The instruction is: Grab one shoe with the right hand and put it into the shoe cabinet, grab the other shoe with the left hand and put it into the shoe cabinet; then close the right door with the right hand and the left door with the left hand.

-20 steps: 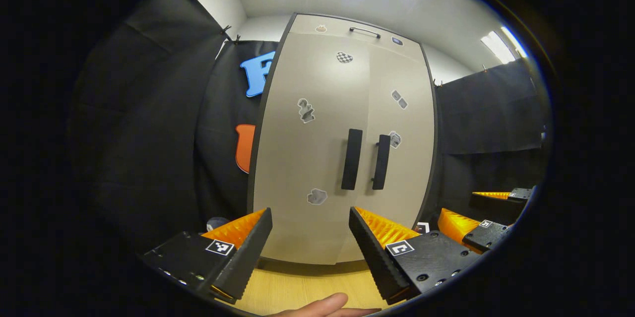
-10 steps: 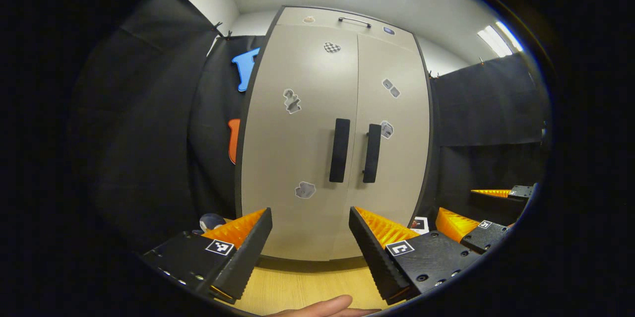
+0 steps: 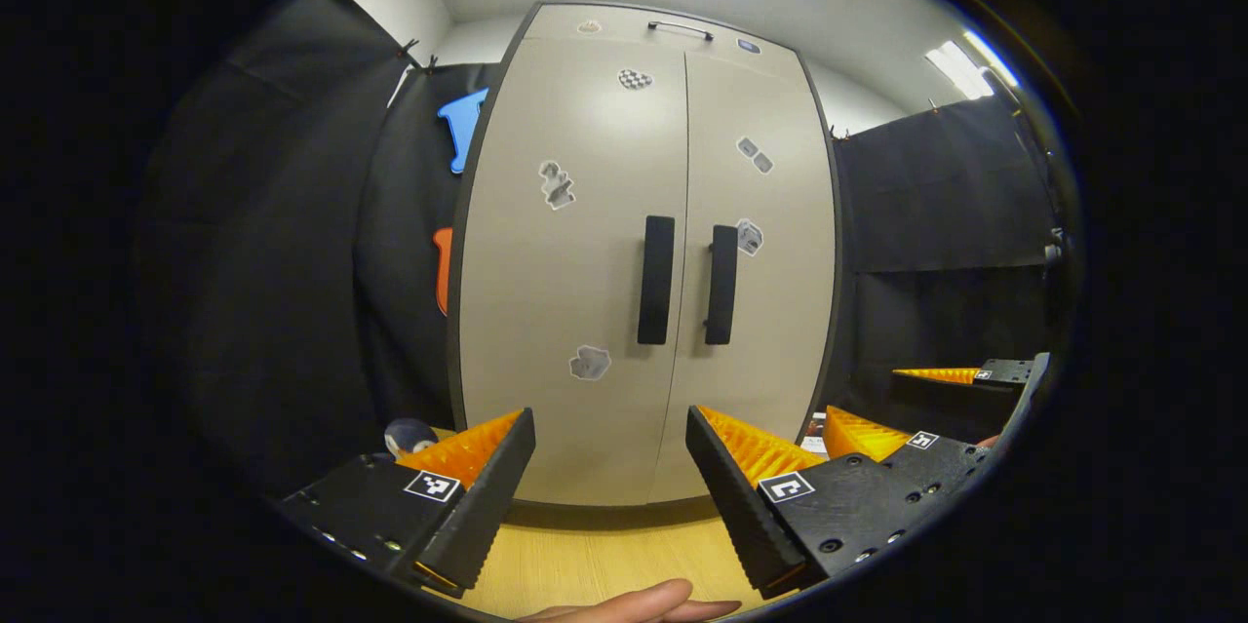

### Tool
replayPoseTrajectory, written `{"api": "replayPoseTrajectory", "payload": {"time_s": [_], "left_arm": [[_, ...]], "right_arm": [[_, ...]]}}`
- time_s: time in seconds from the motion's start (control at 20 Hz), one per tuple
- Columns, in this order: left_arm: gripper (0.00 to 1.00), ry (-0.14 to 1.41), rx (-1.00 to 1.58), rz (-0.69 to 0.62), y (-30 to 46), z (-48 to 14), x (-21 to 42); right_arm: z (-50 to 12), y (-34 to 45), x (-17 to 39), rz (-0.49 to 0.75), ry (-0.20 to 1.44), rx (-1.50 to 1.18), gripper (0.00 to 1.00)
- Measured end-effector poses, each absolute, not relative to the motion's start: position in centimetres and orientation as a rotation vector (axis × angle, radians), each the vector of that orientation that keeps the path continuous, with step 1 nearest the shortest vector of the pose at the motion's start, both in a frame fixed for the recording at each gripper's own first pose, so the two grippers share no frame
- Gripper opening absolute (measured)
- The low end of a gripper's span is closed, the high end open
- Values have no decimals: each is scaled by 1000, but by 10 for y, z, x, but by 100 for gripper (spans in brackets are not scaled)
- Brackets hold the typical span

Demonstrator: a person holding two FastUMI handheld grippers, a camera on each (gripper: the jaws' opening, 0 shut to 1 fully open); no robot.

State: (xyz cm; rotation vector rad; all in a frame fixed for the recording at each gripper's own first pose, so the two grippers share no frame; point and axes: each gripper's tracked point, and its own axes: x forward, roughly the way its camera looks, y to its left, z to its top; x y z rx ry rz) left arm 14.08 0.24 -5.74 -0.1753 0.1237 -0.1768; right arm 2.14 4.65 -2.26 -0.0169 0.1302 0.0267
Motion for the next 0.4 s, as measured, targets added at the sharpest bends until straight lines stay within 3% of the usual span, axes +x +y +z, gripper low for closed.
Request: {"api": "replayPoseTrajectory", "payload": {"time_s": [0.4], "left_arm": [[95, 100, -162, -138, 32, -59, 162]], "right_arm": [[-17, 75, 45, 55, 107, -27, 89]]}}
